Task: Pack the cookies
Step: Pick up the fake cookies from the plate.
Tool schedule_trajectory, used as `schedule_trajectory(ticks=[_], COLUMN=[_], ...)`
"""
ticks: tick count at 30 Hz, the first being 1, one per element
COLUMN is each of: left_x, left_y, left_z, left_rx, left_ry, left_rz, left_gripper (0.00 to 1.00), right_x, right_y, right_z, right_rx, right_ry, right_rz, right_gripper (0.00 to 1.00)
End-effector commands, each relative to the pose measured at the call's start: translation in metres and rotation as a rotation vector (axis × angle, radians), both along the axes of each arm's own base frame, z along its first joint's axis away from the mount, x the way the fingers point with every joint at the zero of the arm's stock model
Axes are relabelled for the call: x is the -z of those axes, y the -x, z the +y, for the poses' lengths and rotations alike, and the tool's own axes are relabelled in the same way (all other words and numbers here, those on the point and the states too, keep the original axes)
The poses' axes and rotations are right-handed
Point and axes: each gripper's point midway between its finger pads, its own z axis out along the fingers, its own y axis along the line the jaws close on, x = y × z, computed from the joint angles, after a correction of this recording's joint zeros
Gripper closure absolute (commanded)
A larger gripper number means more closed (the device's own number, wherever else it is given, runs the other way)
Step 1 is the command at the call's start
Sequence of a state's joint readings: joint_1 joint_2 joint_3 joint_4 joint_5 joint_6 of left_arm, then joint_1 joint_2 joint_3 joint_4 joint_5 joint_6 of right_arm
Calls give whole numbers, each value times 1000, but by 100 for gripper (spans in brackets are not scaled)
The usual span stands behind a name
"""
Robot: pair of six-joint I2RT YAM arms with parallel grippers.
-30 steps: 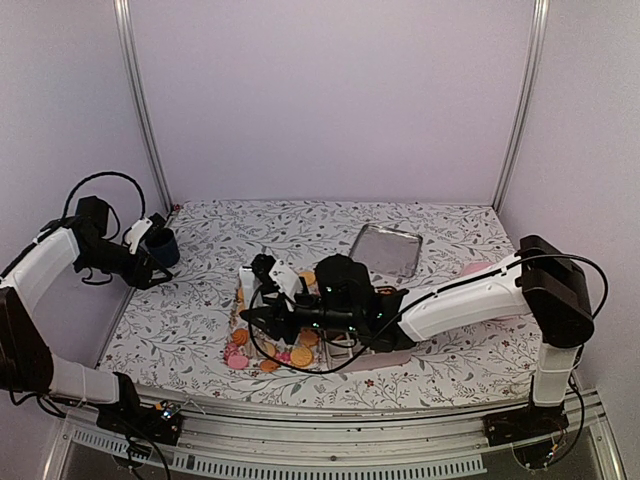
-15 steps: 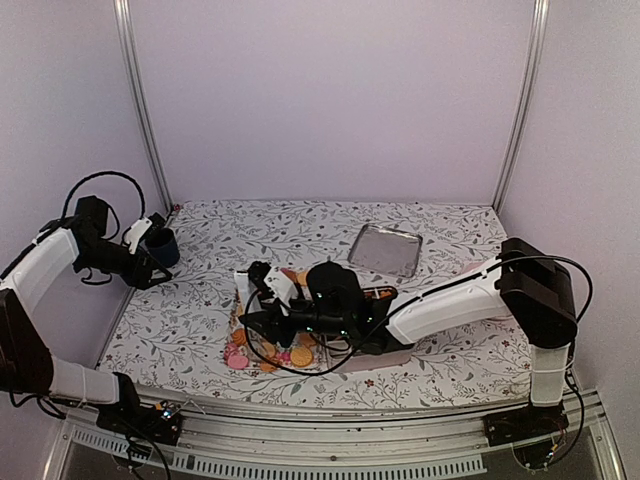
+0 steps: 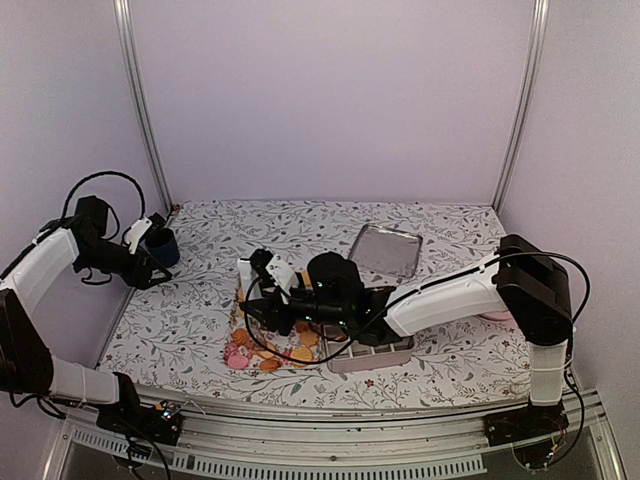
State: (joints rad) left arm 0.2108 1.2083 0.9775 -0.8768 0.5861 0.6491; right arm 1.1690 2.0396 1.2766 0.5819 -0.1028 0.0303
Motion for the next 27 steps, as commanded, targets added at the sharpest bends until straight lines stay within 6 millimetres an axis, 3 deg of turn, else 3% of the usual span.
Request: schedule_trajectory(ticks=[1,10,16,22,27], left_x=[-8,-9,-10,-11,-12], left_y=[0,0,0,0,0], left_z=[2,2,2,2,2], left_rx=[6,6,5,4,3], left_ry=[-13,-14,-14,-12,-10], left_rz=[-31,-33,-35,-37,-39], left_gripper=[37,37,37,38,38], right_x=[5,30,34,12,-20], right_y=[-3,-2,-3,-8,-10], right_z=[5,-6,-14,-20,-24], right_rx=[0,22,44,80,98], right_ry=[-24,18,36,9,-40], right_rz=[14,45,33,4,-29], right_gripper=[53,54,59,78,89])
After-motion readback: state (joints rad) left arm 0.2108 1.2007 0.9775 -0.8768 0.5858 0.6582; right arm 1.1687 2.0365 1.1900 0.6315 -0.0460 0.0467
